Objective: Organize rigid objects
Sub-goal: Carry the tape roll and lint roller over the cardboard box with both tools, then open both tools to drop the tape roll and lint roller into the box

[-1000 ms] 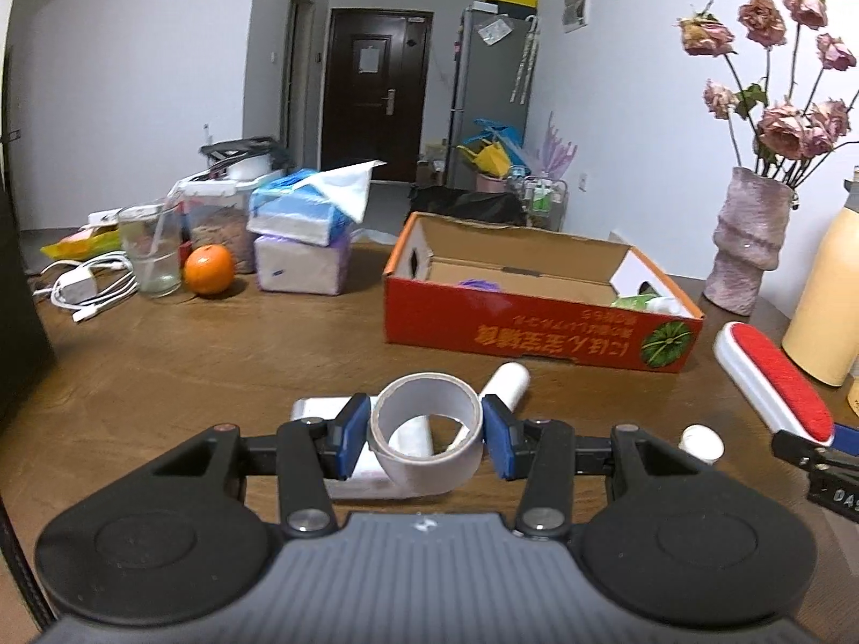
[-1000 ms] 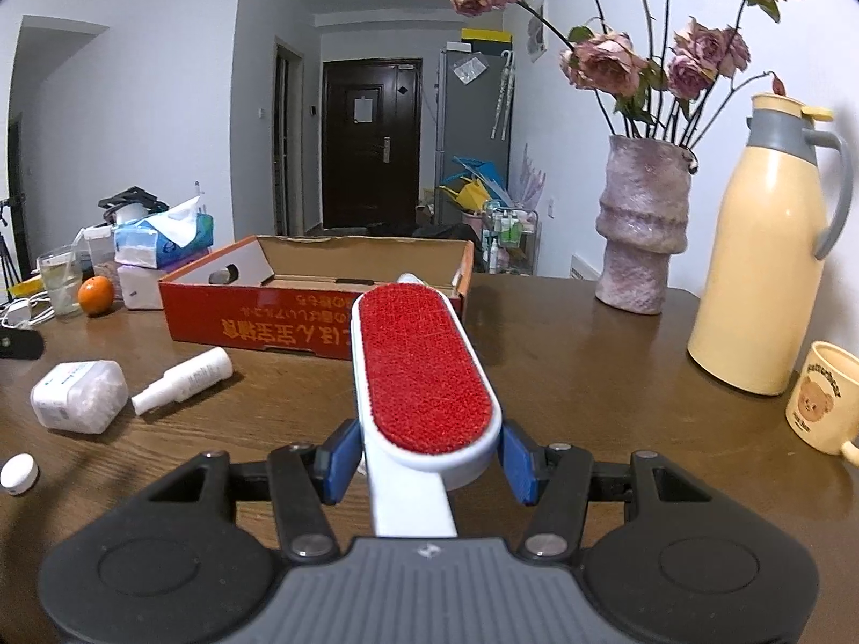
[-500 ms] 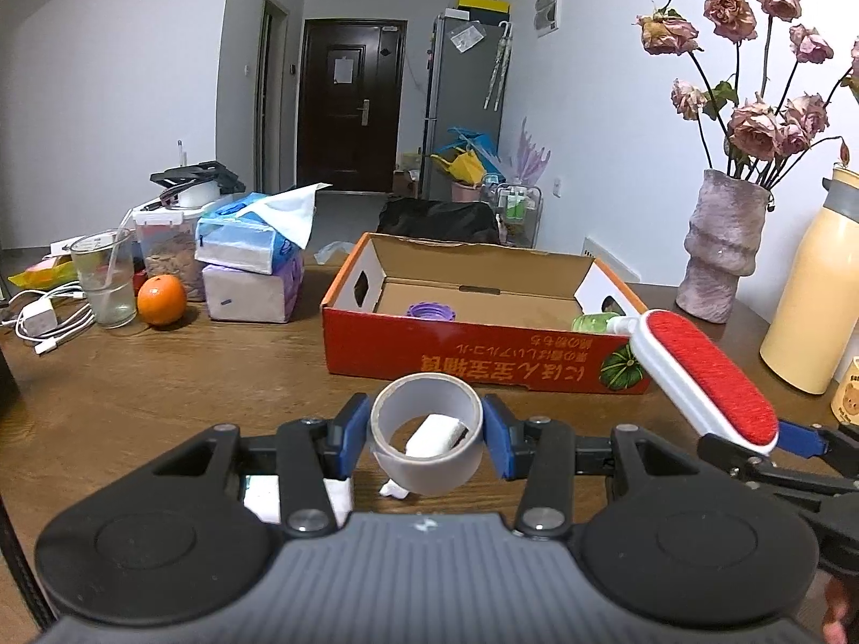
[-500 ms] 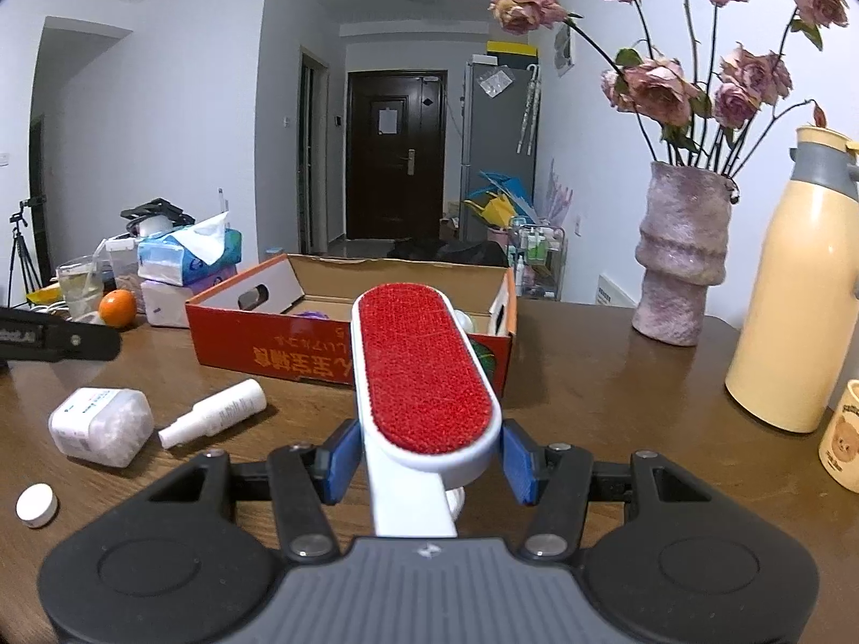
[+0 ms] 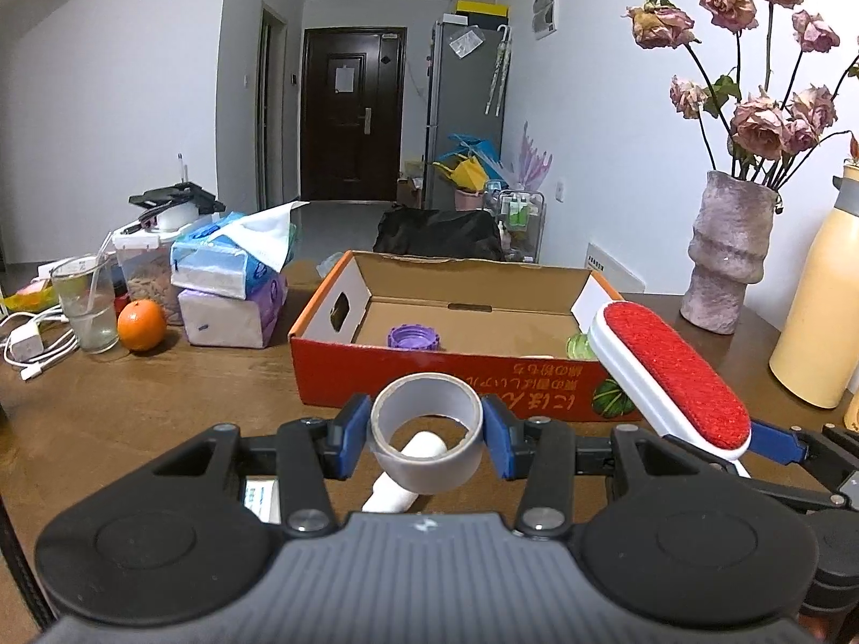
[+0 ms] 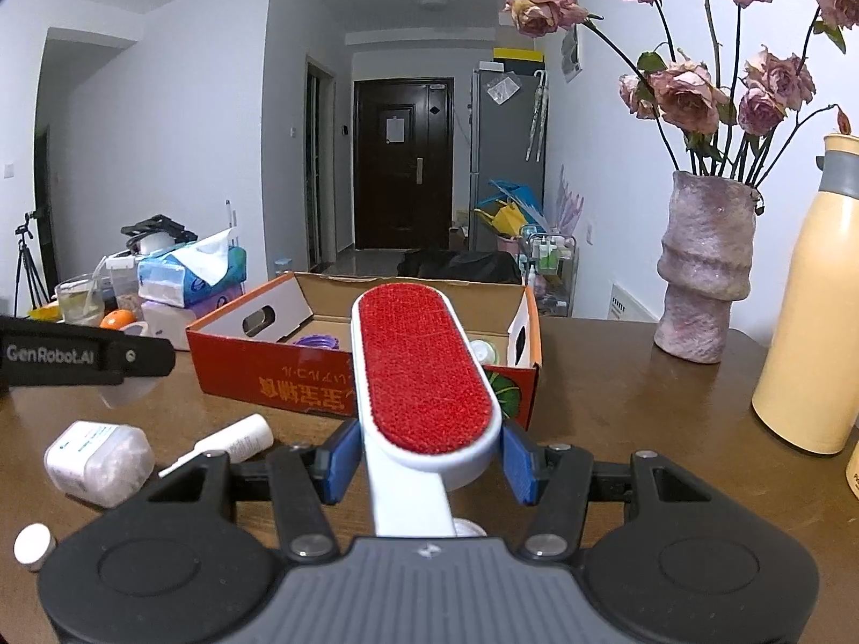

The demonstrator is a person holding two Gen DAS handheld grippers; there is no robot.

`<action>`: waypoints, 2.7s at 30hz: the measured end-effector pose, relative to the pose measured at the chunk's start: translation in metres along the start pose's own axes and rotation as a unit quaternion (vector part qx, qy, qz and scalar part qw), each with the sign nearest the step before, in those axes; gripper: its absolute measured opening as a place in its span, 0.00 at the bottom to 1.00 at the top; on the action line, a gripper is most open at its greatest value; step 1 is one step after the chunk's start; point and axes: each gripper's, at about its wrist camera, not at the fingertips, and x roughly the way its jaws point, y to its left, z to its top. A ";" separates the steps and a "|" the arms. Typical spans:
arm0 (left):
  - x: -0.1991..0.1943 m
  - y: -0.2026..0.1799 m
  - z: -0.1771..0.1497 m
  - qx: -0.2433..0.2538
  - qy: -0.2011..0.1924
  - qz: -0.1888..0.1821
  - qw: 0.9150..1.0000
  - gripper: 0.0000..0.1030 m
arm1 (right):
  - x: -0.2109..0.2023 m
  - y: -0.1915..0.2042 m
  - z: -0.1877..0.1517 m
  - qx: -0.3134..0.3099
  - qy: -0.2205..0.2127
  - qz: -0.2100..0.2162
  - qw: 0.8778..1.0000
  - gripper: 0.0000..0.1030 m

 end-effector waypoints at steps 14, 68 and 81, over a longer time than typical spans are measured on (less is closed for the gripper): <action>0.035 -0.019 0.018 -0.006 -0.001 0.008 1.000 0.45 | 0.030 -0.009 0.018 0.015 -0.010 -0.001 1.000 0.53; 0.167 -0.025 0.082 -0.013 -0.010 0.061 0.998 0.45 | 0.156 -0.021 0.080 0.001 -0.014 -0.005 1.000 0.53; 0.192 -0.025 0.085 -0.009 0.007 0.073 0.997 0.45 | 0.178 -0.017 0.088 -0.033 -0.002 0.000 0.999 0.53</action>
